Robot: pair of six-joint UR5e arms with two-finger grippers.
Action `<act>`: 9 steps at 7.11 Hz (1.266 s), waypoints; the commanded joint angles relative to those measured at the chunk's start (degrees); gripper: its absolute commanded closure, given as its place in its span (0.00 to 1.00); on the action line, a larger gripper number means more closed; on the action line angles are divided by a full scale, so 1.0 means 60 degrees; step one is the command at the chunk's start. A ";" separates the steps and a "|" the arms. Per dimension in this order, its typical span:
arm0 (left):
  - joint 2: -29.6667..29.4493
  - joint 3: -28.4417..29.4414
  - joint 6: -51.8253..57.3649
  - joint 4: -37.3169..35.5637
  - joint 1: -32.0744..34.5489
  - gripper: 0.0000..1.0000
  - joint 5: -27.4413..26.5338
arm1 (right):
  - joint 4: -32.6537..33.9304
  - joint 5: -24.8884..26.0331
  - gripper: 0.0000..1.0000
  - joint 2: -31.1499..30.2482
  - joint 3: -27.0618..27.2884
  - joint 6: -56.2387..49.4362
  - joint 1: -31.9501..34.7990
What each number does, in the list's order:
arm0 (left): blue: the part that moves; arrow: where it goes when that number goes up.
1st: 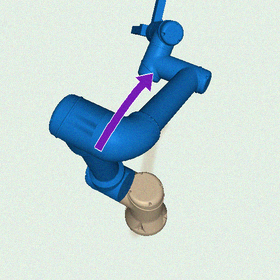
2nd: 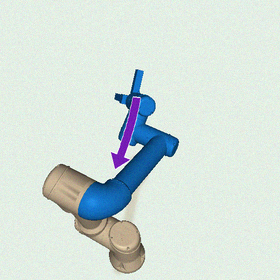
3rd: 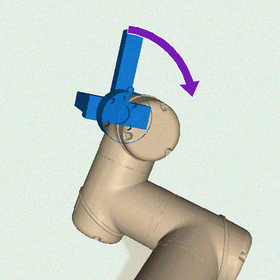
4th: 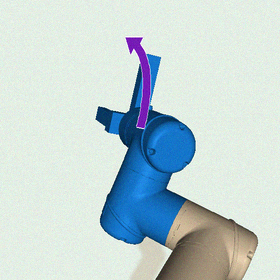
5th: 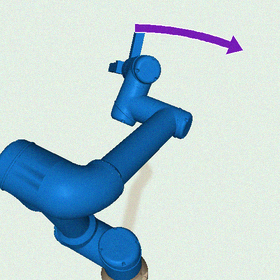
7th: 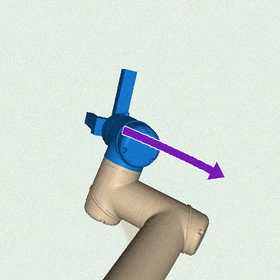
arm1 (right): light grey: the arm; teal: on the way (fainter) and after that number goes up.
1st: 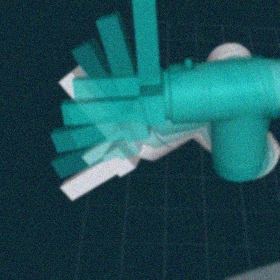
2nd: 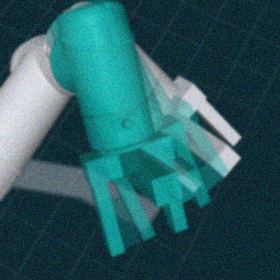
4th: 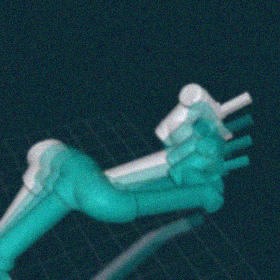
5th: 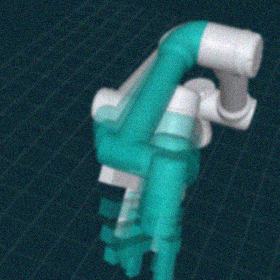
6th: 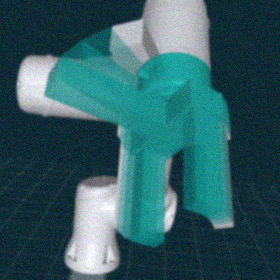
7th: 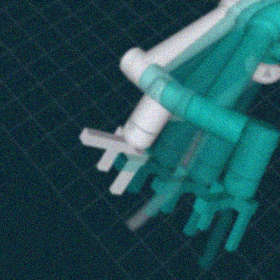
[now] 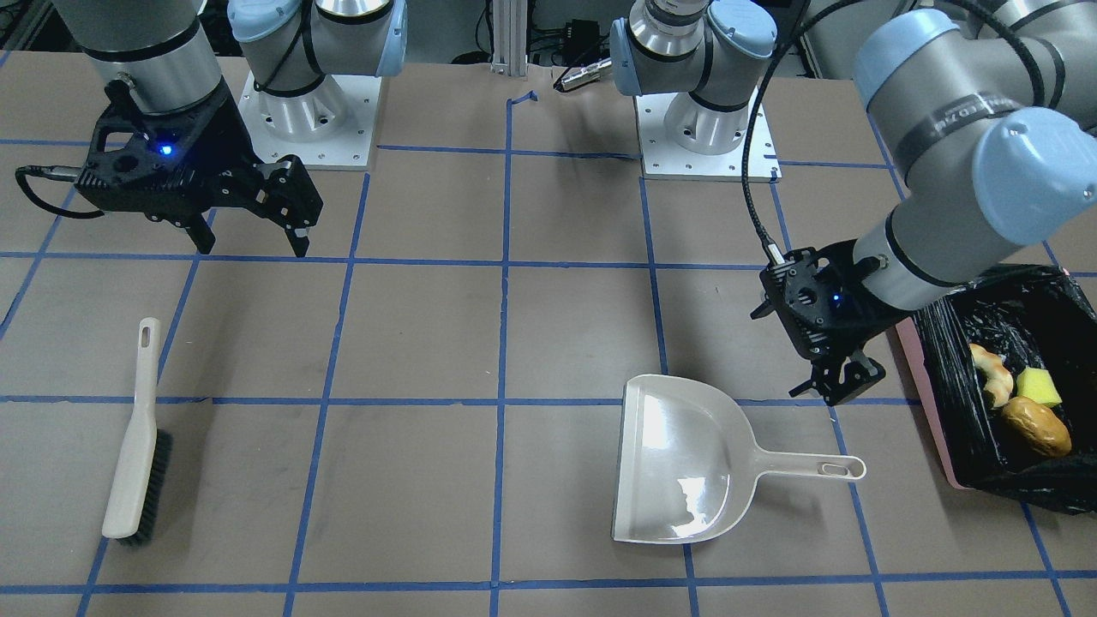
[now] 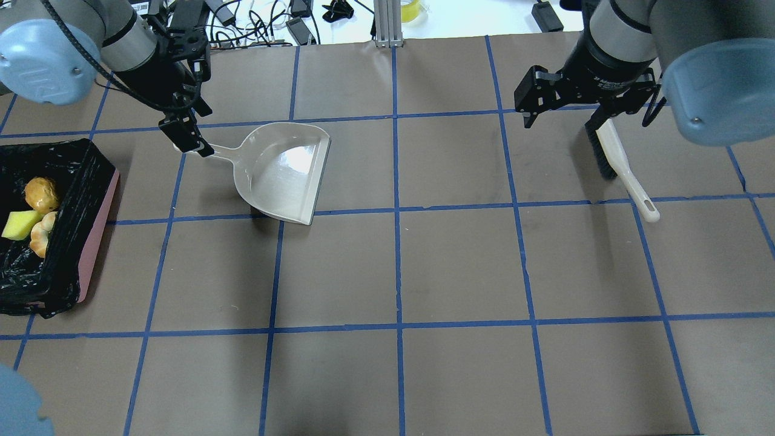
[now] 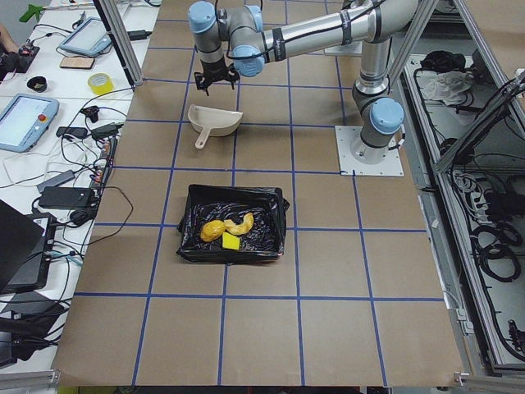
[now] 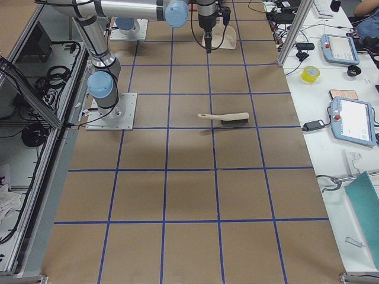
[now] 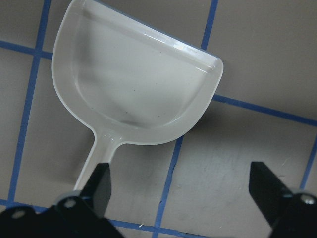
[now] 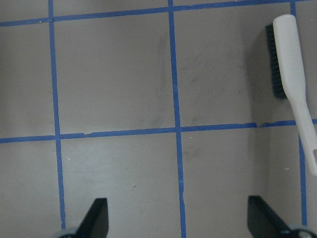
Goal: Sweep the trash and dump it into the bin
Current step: 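Set the dustpan on the table and open the left gripper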
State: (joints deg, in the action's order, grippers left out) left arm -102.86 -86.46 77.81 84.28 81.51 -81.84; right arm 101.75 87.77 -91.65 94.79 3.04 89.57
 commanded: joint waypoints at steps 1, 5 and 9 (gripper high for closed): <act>0.0763 -0.0019 -0.1698 0.0570 0.0155 0.00 -0.0318 | -0.0373 0.0121 0.00 -0.0150 -0.0021 -0.0110 0.0013; 0.1205 -0.0312 -0.8218 0.0500 0.1179 0.00 -0.0438 | -0.0376 0.0006 0.00 -0.0355 0.0022 -0.0038 0.0013; 0.2038 -0.0444 -1.1108 0.0704 0.1196 0.00 -0.1560 | -0.0376 0.0122 0.00 -0.0355 0.0023 -0.0037 0.0013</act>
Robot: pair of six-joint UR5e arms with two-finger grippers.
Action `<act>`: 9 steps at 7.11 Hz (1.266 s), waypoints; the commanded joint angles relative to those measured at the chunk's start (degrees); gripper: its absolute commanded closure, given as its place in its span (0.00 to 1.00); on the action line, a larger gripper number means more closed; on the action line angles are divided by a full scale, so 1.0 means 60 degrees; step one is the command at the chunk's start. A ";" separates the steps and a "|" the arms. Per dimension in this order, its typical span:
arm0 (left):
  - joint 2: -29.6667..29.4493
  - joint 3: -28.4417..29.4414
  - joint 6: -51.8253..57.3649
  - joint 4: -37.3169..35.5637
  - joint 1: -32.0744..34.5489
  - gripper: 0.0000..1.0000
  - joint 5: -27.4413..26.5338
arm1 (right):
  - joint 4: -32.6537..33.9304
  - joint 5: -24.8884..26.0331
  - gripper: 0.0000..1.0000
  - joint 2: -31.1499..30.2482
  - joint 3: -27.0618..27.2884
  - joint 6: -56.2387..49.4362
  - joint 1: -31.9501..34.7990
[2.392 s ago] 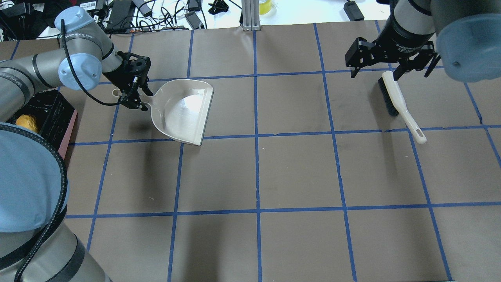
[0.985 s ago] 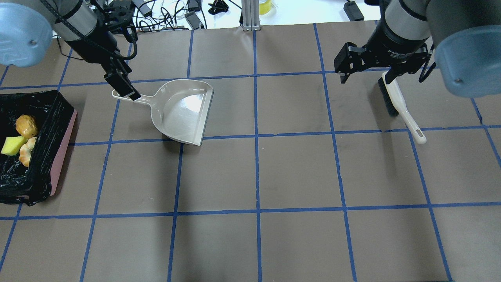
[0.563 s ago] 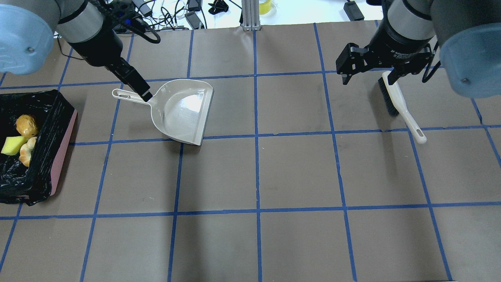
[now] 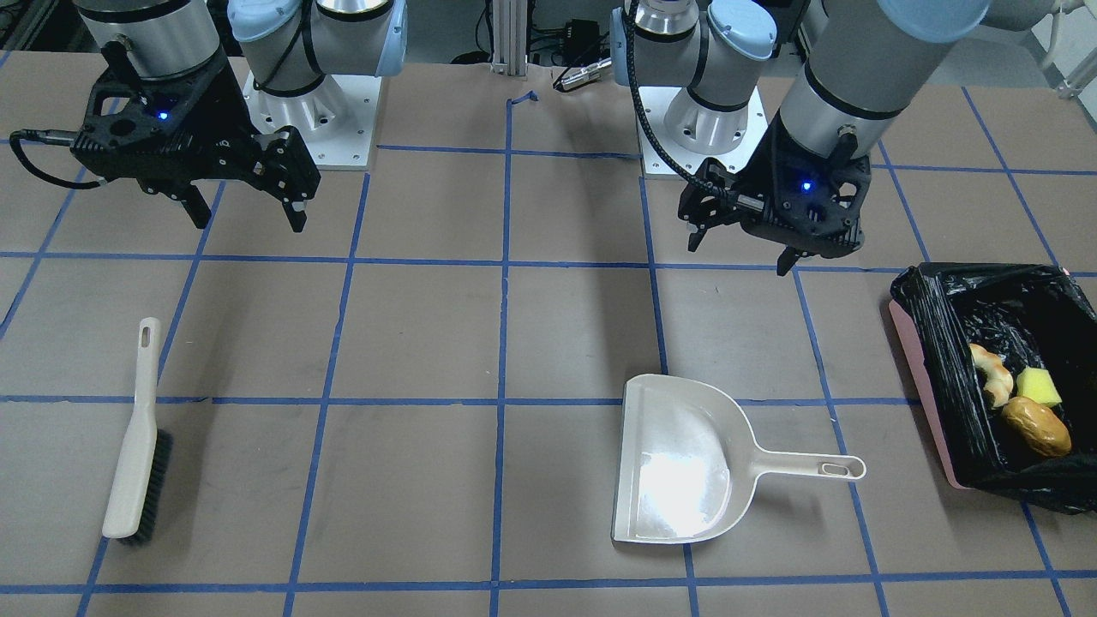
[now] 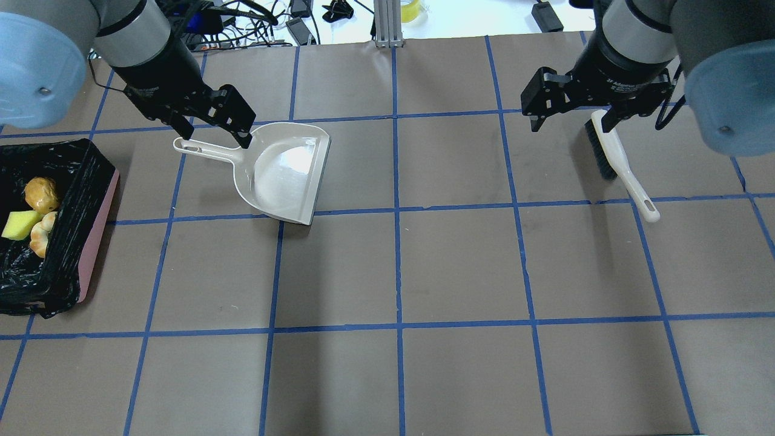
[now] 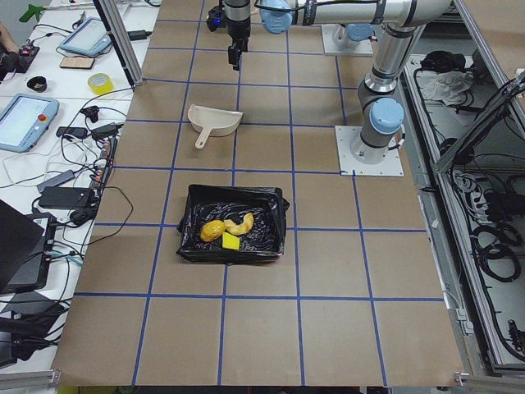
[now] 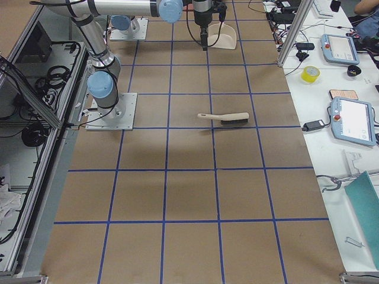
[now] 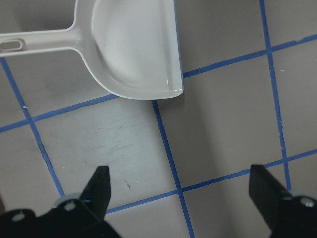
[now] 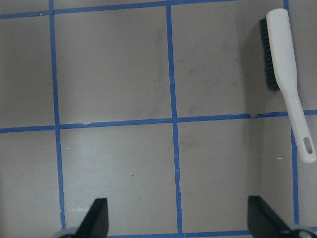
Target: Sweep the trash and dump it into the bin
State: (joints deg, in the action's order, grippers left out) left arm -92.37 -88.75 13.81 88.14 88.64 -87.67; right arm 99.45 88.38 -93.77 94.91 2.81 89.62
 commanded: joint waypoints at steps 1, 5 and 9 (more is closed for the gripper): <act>0.0524 -0.0061 -0.0471 0.0263 0.0006 0.00 -0.0593 | 0.0006 0.0050 0.00 -0.0001 0.0016 0.0001 0.0005; 0.0659 -0.0208 -0.0864 0.0251 0.0006 0.00 -0.0461 | 0.0021 0.0049 0.00 -0.0016 0.0002 0.0059 0.0005; 0.0630 -0.0237 -0.0867 0.0221 0.0006 0.00 -0.0461 | 0.0079 -0.0066 0.00 -0.0001 0.0002 -0.0043 0.0005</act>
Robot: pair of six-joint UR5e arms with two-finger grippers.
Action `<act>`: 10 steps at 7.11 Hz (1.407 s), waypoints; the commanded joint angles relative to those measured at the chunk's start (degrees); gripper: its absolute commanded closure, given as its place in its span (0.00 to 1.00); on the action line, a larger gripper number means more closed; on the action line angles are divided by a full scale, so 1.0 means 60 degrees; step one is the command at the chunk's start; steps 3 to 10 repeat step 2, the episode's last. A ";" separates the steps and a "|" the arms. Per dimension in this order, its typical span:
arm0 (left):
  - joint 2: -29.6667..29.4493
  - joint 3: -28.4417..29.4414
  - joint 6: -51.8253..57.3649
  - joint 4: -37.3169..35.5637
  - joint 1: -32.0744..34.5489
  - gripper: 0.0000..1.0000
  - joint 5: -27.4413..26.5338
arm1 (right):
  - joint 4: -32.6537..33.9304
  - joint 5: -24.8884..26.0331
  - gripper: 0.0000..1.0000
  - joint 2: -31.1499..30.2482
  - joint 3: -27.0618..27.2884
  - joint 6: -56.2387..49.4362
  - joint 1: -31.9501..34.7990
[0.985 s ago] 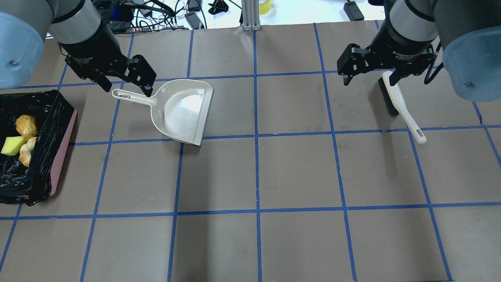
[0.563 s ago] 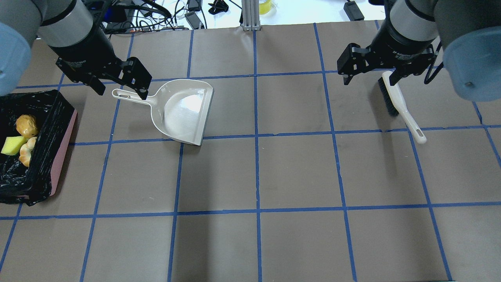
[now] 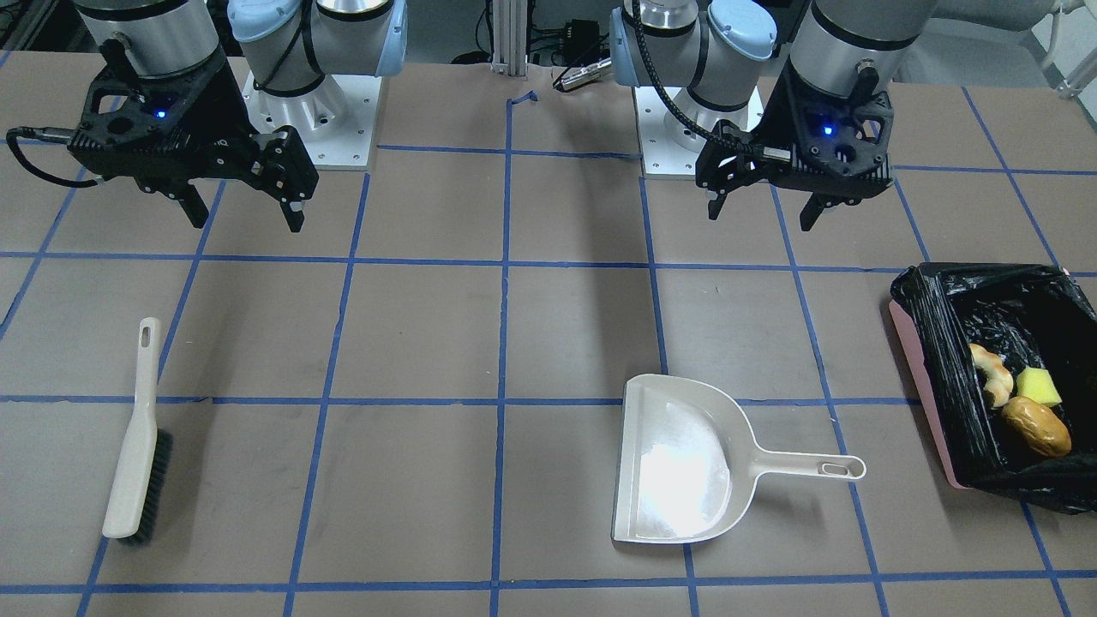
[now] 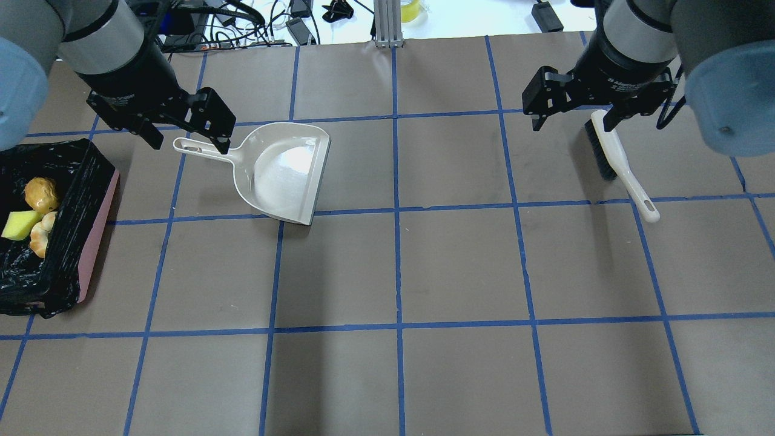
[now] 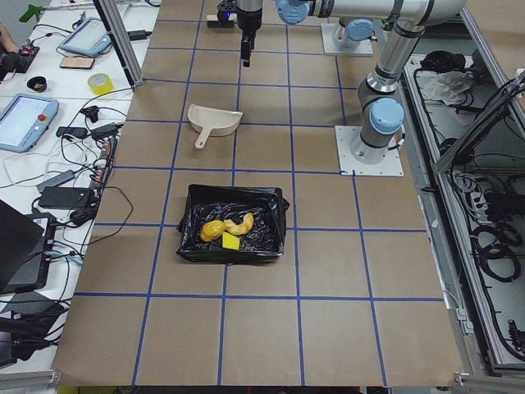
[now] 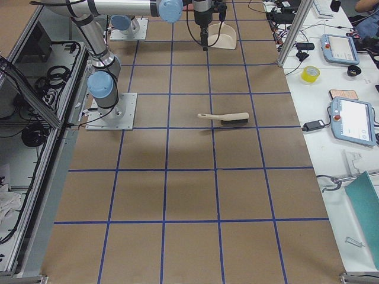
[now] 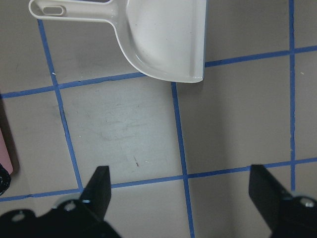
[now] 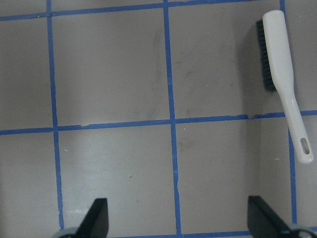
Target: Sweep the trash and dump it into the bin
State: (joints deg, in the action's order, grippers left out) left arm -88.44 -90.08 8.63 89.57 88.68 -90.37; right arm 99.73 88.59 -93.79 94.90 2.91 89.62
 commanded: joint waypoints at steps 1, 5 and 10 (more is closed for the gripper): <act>0.0017 -0.0103 0.0011 -0.0001 -0.0015 0.00 -0.0026 | 0.0033 -0.0117 0.00 0.0001 0.0004 -0.0003 -0.0010; 0.0018 -0.0119 -0.0003 -0.0016 -0.0015 0.00 -0.0011 | 0.0048 -0.0117 0.00 0.0001 0.0004 0.0056 0.0004; 0.0018 -0.0119 -0.0003 -0.0016 -0.0015 0.00 -0.0011 | 0.0048 -0.0117 0.00 0.0001 0.0004 0.0056 0.0004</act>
